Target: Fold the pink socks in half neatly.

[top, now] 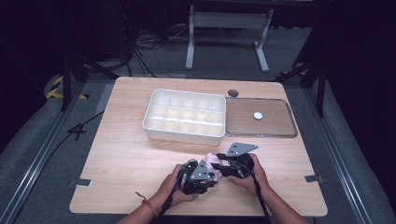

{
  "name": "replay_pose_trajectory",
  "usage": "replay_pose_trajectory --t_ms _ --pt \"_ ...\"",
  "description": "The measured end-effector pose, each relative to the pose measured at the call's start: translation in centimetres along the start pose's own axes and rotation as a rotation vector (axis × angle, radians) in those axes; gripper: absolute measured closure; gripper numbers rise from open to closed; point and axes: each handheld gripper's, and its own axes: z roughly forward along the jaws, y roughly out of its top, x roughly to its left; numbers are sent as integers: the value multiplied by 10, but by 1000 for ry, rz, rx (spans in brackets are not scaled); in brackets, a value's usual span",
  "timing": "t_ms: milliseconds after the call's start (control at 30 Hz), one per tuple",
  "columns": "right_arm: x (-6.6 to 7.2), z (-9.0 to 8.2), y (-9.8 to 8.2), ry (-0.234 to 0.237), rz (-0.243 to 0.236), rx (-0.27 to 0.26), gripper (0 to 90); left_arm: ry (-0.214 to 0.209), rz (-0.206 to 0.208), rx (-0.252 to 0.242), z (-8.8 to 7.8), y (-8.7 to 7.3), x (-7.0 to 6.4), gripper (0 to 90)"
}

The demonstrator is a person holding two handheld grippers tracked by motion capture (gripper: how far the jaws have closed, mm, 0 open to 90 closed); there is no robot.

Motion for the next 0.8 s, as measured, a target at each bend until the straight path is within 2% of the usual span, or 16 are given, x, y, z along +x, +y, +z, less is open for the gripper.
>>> replay_pose_trajectory --t_ms 133,300,433,467,500,533,567,633,733,767,800 --pt "-4 -4 0 -1 10 -6 501 9 6 -42 -25 7 -1 535" --pt "-5 -5 -2 -6 22 12 437 46 -5 1 -60 0 5 422" --pt "-3 -1 -3 -12 21 35 398 122 -39 58 -81 -22 14 349" --pt "-3 1 -3 -14 19 44 386 142 -58 80 -85 -32 17 338" --pt "-3 1 -3 -14 19 44 386 142 -58 80 -85 -32 17 329" --pt "-4 3 -5 -17 13 59 374 158 -77 95 -90 -42 20 329" --pt "-4 5 -7 -18 15 69 367 171 -113 112 -94 -53 23 322" --pt "-7 8 -9 4 38 67 358 195 -135 145 -99 -65 26 312" --pt "-14 10 -13 53 87 72 359 208 -158 163 -106 -80 31 301" --pt "-15 11 -13 67 101 73 371 216 -170 166 -109 -86 33 298" --pt "-17 11 -14 96 121 74 419 217 -178 169 -110 -89 34 294"
